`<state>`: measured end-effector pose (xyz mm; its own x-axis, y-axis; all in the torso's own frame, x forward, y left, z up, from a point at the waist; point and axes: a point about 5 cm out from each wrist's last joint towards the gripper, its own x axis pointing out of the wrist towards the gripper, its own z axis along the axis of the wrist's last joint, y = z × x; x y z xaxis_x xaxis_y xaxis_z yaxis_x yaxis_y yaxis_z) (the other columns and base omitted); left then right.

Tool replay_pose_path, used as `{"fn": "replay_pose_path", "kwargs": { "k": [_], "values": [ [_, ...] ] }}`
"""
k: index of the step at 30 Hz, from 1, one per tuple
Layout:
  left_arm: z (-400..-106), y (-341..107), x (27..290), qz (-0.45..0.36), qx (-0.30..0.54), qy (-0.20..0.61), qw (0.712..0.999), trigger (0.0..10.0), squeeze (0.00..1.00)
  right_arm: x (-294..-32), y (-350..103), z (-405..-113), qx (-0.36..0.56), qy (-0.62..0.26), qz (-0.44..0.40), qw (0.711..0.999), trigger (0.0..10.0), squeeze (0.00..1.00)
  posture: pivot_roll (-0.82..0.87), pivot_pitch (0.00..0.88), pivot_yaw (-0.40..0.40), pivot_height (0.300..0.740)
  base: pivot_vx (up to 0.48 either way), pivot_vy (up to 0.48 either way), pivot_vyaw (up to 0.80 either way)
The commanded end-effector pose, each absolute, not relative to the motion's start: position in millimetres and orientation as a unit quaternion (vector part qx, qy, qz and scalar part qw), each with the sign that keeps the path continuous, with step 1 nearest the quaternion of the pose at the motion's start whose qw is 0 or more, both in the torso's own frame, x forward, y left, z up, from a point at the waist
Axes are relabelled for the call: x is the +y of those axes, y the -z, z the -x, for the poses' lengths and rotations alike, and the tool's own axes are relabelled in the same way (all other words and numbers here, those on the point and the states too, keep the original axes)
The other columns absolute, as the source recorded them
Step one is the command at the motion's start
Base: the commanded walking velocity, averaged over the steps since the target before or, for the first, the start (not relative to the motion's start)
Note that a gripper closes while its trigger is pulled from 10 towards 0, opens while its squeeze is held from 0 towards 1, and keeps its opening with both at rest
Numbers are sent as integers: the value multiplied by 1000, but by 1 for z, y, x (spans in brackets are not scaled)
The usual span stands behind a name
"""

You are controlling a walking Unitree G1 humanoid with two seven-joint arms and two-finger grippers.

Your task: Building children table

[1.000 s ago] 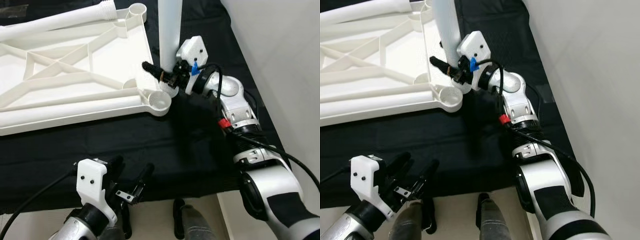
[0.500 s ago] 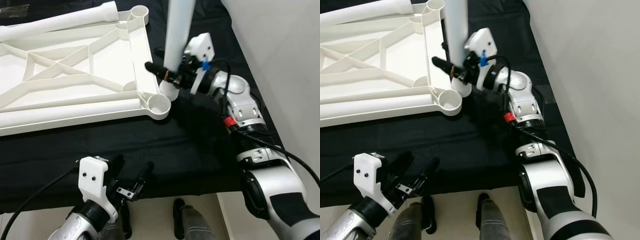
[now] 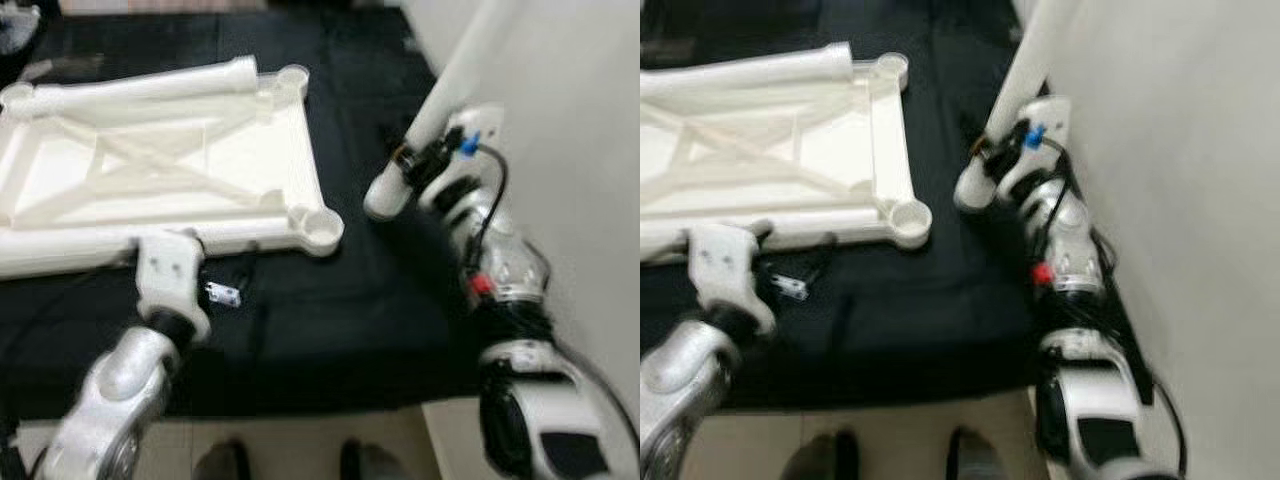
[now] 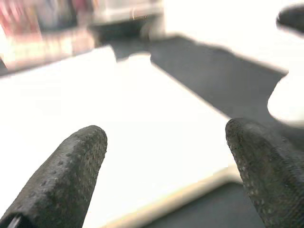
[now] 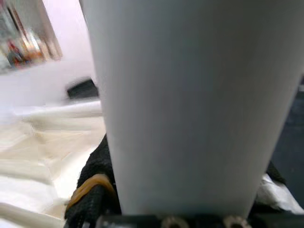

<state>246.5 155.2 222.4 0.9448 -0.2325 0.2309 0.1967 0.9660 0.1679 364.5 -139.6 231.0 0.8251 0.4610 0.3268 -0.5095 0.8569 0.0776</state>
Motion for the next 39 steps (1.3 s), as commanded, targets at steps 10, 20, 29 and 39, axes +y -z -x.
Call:
{"fn": "replay_pose_path", "kwargs": {
  "k": [10, 20, 29, 39],
  "values": [
    [-243, -155, 146, -36, -20, 105, 994, 10000, 0, -105, -195, -332, -114, -314, -55, 941, 10000, 0, 40, 0, -34, 740, 183, 0, 441],
    [-235, -123, 138, -37, 24, 109, 993, 10000, 0, -98, -179, -315, -76, -341, 1, 937, 10000, 0, 37, 0, -43, 740, 336, 0, 480],
    [-237, -125, 135, -29, 12, 108, 994, 10000, 0, -107, -184, -319, -74, -299, 14, 951, 10000, 0, 18, 0, -37, 740, 337, 0, 0],
    [-244, -134, 127, -28, -14, 123, 992, 10000, 0, -110, -198, -321, -90, -287, 8, 954, 10000, 0, 3, 0, -24, 740, 337, 0, 0]
  ]
}}
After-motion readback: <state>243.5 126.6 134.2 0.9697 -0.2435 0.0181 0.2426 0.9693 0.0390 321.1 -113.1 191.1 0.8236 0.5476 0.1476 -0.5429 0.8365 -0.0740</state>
